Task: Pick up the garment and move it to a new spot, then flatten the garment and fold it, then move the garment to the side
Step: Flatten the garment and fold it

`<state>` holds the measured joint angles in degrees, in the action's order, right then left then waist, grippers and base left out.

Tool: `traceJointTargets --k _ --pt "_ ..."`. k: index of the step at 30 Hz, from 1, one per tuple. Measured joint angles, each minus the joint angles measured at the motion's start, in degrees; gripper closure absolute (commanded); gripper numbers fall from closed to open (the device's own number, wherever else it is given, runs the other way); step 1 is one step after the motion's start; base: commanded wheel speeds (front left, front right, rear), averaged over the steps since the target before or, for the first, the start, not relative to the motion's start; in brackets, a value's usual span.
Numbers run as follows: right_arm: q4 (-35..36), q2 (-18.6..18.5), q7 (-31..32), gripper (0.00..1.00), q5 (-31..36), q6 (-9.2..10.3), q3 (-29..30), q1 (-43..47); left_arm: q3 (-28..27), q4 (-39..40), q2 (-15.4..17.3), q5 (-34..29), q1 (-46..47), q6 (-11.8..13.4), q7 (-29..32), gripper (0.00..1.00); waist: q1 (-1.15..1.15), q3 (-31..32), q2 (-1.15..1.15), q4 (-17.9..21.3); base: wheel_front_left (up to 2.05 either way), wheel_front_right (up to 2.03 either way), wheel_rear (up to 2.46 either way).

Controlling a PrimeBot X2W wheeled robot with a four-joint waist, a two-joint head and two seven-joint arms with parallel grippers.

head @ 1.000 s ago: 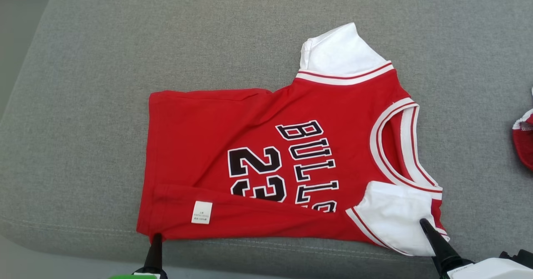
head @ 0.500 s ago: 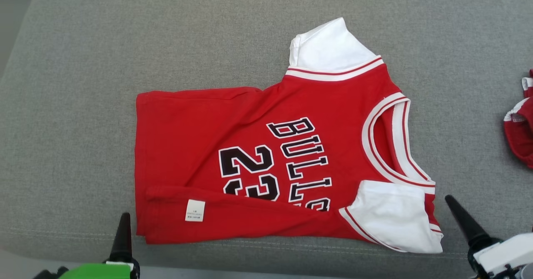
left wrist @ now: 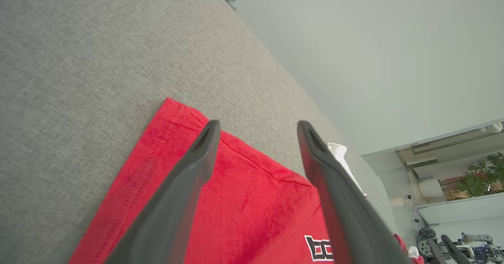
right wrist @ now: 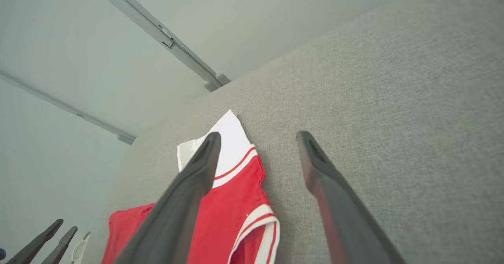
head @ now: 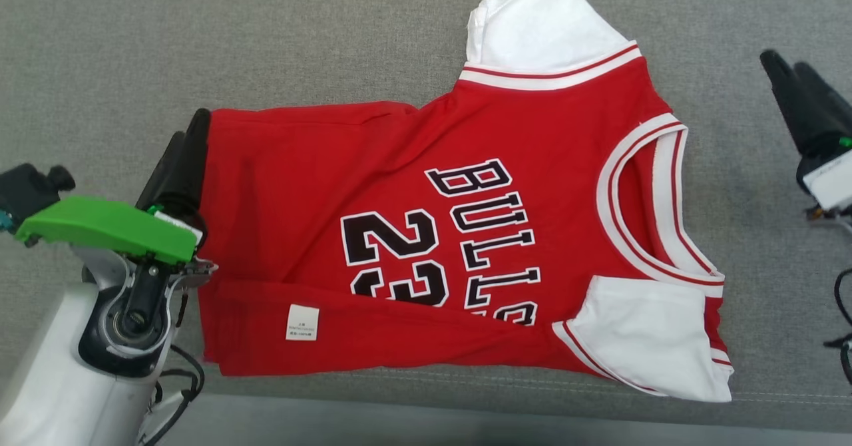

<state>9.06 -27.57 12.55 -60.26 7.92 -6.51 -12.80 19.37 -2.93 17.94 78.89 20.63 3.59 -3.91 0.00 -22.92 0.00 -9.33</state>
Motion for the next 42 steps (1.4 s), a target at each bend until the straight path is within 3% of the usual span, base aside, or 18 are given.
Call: traceJointTargets --k 5,9,19,30,42 --pt "-2.41 -0.20 4.64 0.00 3.44 0.00 -2.15 -11.34 1.44 -3.25 0.59 -0.02 5.28 1.11 5.03 0.00 0.00 -3.81 0.00 -0.50 0.00 0.00 0.00" --pt "-3.78 0.73 8.43 0.00 5.73 -0.01 -5.70 -20.61 1.86 -7.82 2.92 -0.67 9.42 1.77 8.77 0.00 0.00 -7.69 0.00 -0.77 0.00 0.00 0.00" --pt "-10.55 4.21 10.53 0.00 8.09 -0.01 -8.65 -27.68 1.62 -11.85 3.33 0.11 14.70 1.80 12.68 0.00 0.00 -12.46 0.00 -0.04 0.00 0.00 0.00" --pt "-17.88 4.80 12.73 0.00 11.11 -0.01 -10.90 -32.73 3.09 -15.73 0.08 2.31 18.66 -0.56 15.40 0.00 0.00 -12.26 0.00 -1.95 0.00 0.00 0.00" --pt "-24.16 5.83 15.38 0.00 13.54 -0.01 -13.51 -37.69 7.02 -18.59 -5.60 2.58 20.74 -3.88 18.00 0.16 0.00 -11.40 0.00 -6.16 0.00 0.00 0.00"
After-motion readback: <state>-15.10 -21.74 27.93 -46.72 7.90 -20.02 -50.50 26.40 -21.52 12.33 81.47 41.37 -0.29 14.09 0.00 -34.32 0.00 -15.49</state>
